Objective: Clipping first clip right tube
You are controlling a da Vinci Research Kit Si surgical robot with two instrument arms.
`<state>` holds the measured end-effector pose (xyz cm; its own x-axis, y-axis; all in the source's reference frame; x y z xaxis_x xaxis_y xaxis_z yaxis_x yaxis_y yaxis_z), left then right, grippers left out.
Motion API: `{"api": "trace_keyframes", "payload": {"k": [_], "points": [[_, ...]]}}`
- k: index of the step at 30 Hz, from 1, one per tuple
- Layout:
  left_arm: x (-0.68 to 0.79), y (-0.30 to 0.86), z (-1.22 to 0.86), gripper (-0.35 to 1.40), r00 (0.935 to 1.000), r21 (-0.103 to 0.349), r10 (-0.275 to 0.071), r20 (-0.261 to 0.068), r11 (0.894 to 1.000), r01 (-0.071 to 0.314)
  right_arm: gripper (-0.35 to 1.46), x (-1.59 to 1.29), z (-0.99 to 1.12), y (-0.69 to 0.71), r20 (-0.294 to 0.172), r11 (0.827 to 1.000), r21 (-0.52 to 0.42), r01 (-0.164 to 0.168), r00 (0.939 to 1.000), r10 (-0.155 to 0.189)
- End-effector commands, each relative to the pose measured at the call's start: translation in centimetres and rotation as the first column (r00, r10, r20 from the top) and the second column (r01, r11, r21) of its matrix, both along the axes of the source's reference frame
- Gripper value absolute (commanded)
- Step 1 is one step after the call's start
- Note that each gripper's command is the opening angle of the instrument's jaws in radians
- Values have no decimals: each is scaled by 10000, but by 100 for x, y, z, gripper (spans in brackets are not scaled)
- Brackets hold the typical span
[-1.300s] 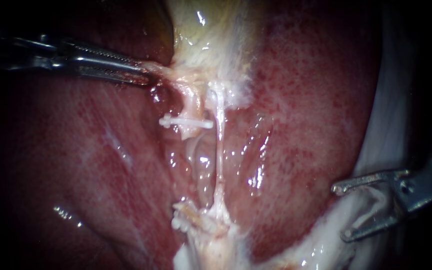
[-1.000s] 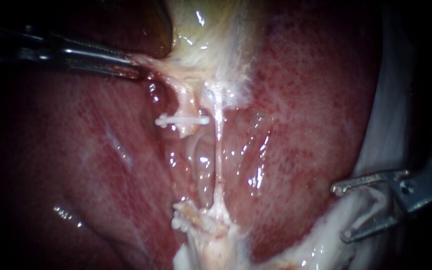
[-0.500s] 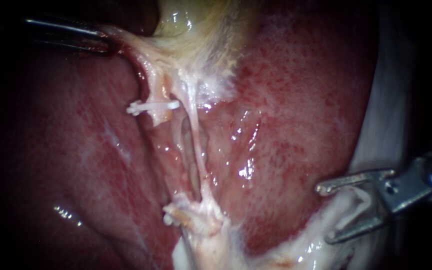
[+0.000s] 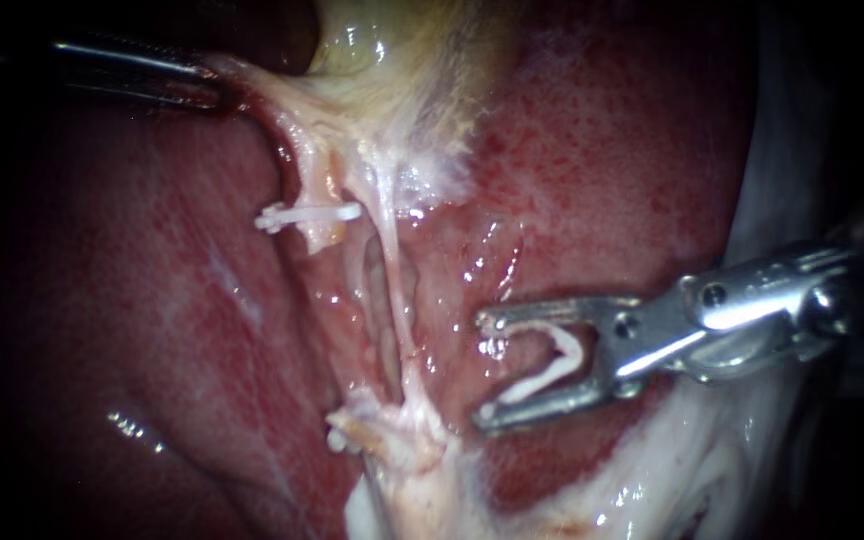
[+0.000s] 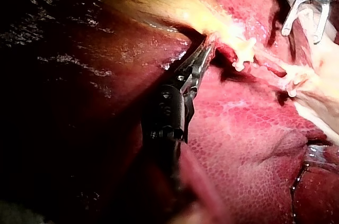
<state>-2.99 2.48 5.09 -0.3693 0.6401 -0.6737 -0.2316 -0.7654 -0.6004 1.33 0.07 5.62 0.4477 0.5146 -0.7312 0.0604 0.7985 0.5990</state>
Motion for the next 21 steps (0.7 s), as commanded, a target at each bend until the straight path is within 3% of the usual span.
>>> {"api": "trace_keyframes", "payload": {"k": [1, 13, 21], "points": [[0, 0, 0, -35, 10000, 0, 0, -1, 10000, 0, 50, 2, 4, 0, 15, 9999, 113, -44, 10000, 44], [0, 0, 0, -35, 10000, -1, 1, 0, 10000, -1, 50, 35, 55, -14, -72, 9942, 1071, -117, 9999, 125], [0, 0, 0, -35, 10000, -1, 2, 0, 10000, -2, 50, 58, 70, -16, -461, 9861, 1657, -123, 9987, 202]]}}
